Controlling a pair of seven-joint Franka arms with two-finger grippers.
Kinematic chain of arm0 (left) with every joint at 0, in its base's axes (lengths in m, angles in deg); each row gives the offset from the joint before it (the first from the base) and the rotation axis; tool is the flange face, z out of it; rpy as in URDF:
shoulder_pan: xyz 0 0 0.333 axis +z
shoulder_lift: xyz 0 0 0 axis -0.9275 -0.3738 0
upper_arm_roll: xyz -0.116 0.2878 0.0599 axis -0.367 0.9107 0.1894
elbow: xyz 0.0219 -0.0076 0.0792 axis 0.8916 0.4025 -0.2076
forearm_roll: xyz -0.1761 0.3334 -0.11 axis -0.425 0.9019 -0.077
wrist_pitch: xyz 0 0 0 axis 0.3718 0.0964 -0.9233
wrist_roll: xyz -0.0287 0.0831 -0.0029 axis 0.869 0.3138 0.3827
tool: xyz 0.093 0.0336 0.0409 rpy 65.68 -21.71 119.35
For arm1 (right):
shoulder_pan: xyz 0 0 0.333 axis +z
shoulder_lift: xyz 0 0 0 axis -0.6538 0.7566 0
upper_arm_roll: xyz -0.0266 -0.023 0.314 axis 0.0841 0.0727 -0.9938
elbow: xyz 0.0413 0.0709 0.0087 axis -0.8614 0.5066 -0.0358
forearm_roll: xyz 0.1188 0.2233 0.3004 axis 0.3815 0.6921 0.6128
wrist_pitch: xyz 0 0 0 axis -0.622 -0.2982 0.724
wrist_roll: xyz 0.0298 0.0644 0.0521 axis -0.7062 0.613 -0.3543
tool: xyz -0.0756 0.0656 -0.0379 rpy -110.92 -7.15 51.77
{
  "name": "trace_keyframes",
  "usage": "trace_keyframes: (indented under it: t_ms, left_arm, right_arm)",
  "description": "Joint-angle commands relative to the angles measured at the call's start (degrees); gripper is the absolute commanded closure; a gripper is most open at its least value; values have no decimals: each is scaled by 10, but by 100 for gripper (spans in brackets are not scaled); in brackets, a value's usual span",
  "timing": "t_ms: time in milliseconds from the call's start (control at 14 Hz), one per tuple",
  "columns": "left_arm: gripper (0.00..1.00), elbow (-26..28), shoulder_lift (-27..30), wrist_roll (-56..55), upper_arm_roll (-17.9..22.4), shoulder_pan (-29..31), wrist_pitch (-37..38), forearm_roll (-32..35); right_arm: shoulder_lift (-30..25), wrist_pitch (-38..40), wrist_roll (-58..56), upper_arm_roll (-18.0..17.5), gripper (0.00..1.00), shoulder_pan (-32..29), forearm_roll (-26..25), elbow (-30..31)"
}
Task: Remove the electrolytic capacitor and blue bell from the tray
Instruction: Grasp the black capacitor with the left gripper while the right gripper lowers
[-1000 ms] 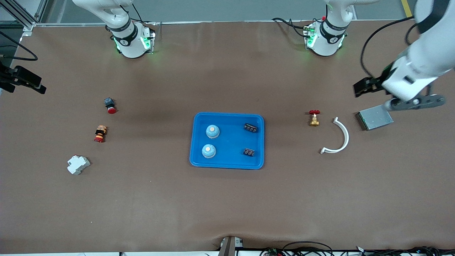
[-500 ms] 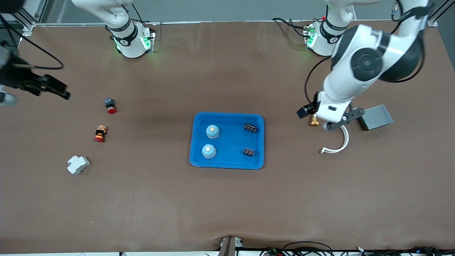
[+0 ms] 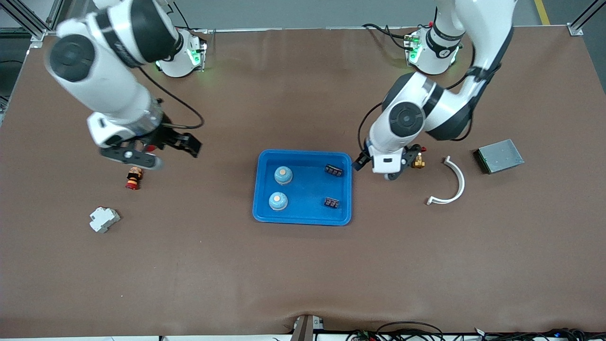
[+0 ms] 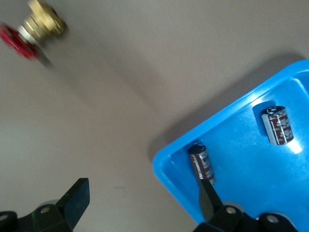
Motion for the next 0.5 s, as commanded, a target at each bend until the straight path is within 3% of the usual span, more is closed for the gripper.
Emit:
trace_keyframes:
  t_ms: [0,286,429]
  left_arm:
    - [0,4,-33,-88,2,-13,-69,9]
    - [0,-16,-92,-273,2,-41,-136,114]
    - [7,-36,-120,-330,1,-49,-141,153]
  right_arm:
    - [42,-32,67,4,0,36,-5,-2]
    - [85,-116,166,5,0,96,-29,32]
    - [99,-175,201,4,0,113,-32,62]
